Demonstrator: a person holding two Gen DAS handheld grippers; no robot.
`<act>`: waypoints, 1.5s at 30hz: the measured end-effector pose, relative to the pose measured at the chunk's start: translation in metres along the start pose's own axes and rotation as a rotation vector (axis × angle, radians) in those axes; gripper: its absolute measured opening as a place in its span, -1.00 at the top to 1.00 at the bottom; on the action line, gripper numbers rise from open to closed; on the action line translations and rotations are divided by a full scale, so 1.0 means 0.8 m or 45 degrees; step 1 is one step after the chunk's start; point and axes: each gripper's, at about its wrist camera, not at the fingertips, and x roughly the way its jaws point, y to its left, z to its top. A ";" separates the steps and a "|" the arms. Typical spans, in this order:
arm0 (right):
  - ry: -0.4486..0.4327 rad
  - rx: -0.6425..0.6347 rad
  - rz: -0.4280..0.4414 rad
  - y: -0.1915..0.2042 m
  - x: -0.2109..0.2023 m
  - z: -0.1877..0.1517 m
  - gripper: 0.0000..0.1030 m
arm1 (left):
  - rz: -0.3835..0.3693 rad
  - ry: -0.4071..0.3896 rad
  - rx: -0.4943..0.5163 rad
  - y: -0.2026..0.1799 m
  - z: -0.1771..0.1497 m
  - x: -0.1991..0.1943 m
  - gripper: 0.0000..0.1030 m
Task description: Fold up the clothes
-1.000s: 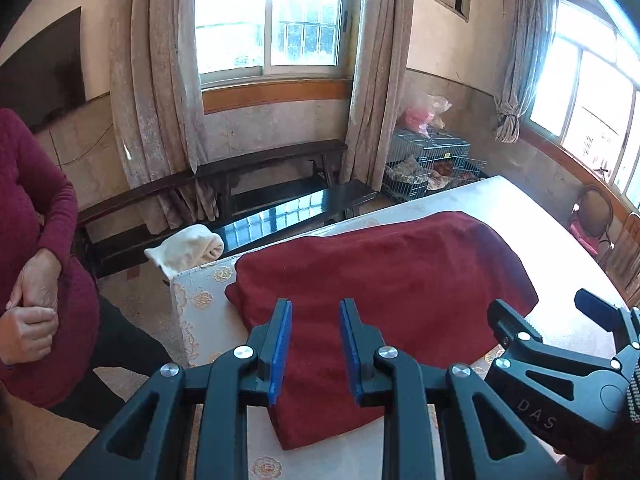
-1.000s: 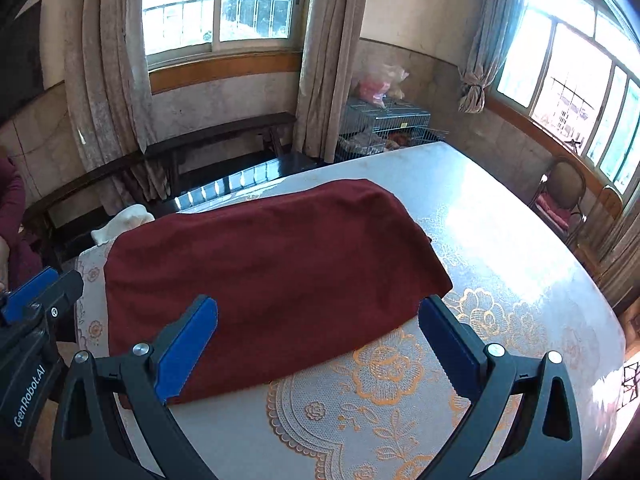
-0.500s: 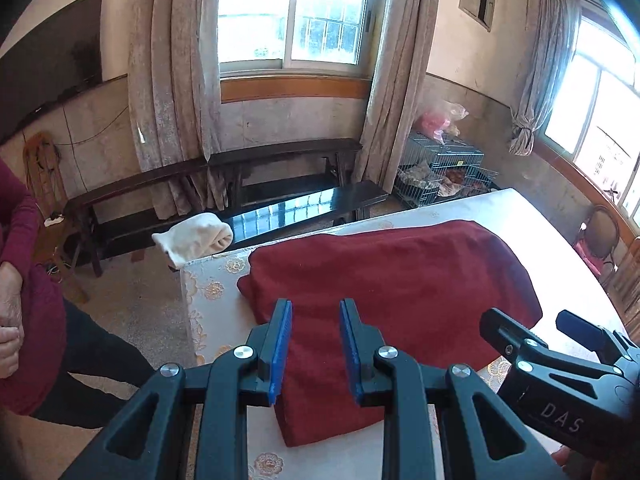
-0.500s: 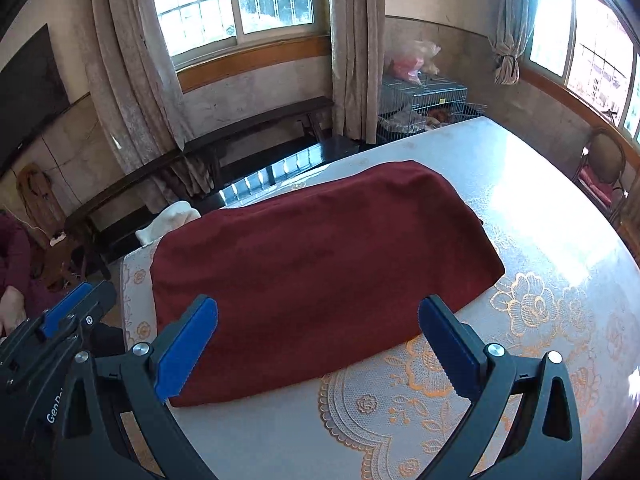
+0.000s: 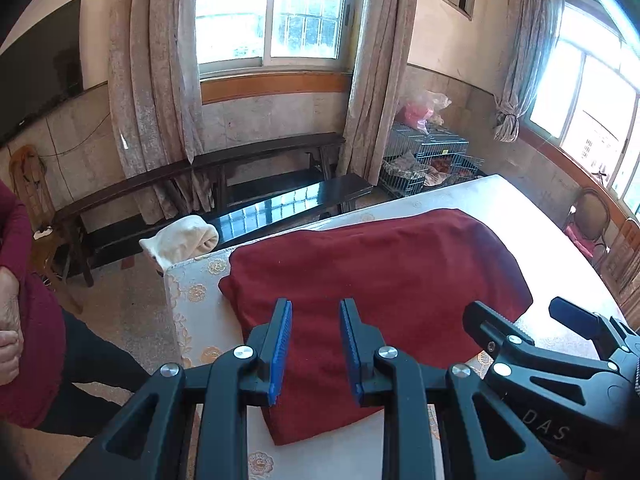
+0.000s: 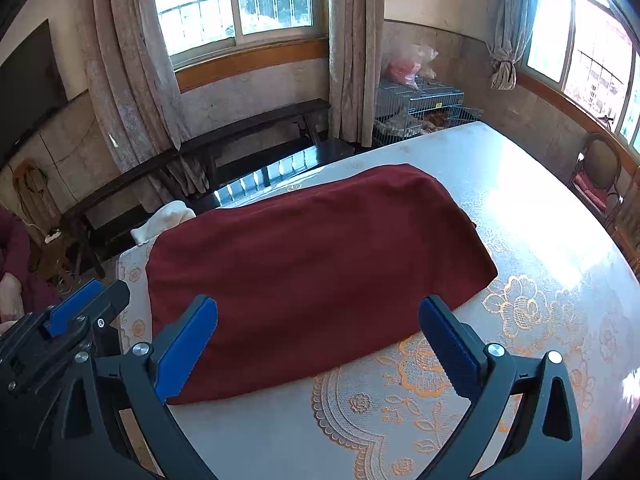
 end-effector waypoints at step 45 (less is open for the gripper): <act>-0.108 0.012 -0.070 -0.017 -0.014 0.008 -0.99 | 0.029 -0.055 -0.075 0.020 0.024 -0.007 0.52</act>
